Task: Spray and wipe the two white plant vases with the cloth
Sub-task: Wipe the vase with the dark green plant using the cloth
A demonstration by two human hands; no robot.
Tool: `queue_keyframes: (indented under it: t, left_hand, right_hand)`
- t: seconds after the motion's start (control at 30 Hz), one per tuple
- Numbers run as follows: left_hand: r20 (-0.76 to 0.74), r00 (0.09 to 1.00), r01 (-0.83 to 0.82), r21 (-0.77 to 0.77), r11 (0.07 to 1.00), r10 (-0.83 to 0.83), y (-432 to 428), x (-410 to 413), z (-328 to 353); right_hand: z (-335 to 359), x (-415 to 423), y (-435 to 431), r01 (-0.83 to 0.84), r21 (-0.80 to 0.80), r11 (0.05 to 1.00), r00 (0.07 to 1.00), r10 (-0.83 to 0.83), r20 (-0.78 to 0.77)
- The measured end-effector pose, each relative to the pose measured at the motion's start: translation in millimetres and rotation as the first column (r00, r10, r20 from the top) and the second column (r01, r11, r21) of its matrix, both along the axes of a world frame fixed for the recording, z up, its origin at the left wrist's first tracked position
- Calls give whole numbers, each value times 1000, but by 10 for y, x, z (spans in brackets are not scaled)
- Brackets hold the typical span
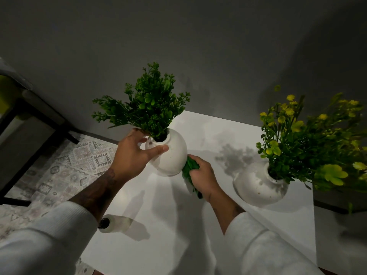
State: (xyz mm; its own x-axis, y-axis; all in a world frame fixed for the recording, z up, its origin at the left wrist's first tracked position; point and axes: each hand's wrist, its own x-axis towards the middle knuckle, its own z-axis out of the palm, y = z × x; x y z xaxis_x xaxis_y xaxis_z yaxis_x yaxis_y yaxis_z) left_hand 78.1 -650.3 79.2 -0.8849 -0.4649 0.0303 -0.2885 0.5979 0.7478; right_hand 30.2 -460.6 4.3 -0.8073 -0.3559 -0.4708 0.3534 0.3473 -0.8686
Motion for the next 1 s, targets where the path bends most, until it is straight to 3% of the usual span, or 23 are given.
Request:
queue_keyframes:
  t: [0.13,0.3,0.4,0.5,0.63,0.87,1.0]
  left_hand:
    - [-12,1000,9,18,1000,-9,8,16,7]
    - [-17,999,28,12,1000,-28,13,11,29]
    - [-17,999,28,8,1000,-28,13,8,26]
    - [-11,1000,28,4,1000,-28,5,1,13]
    - [-11,1000,28,2,1000,-28,-14,2,-10]
    - [-10,1000,26,-4,1000,-26,-4,-1,7]
    - [-18,1000,19,-1,1000,-19,1,11,-3]
  right_hand:
    - [212,-101,-24,61,-82,995,989,-71,-126]
    - [465,-147,-70,-70,-140,988,949,23,-313]
    - [542,-105,-137,-182,-88,979,840,108,-532]
    - [529,-13,-126,-180,-13,984,751,128,-648]
    - [446,137,-24,-184,17,983,707,145,-692]
    - [591,-188,-178,-174,82,981,746,186,-640]
    - [504,-26,-131,-178,73,981,701,179,-690]
